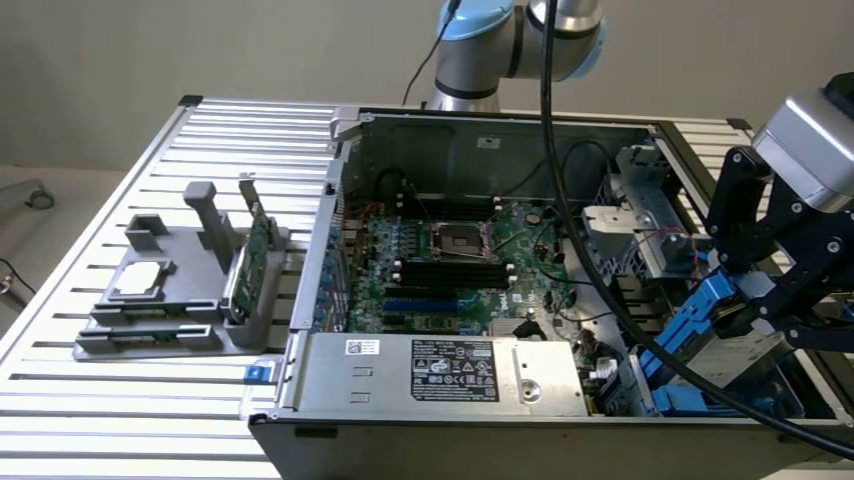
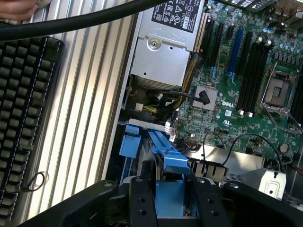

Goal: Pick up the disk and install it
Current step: 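Insert the second disk wire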

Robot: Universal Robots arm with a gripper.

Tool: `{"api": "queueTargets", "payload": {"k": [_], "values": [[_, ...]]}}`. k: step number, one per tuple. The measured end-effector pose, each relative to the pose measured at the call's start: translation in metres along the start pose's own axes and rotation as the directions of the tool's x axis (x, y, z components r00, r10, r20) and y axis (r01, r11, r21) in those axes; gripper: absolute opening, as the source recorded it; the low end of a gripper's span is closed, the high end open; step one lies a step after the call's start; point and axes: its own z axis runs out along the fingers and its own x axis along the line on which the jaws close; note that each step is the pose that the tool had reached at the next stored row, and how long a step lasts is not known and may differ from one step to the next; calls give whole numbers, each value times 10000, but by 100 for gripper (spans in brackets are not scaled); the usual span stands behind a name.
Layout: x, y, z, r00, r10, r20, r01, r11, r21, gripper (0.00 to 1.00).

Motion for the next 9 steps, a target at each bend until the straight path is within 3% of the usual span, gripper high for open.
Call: {"api": "queueTargets", "payload": {"k": [9], "values": [[0, 0, 0, 10000, 0, 0, 0, 10000, 0, 35]]}}
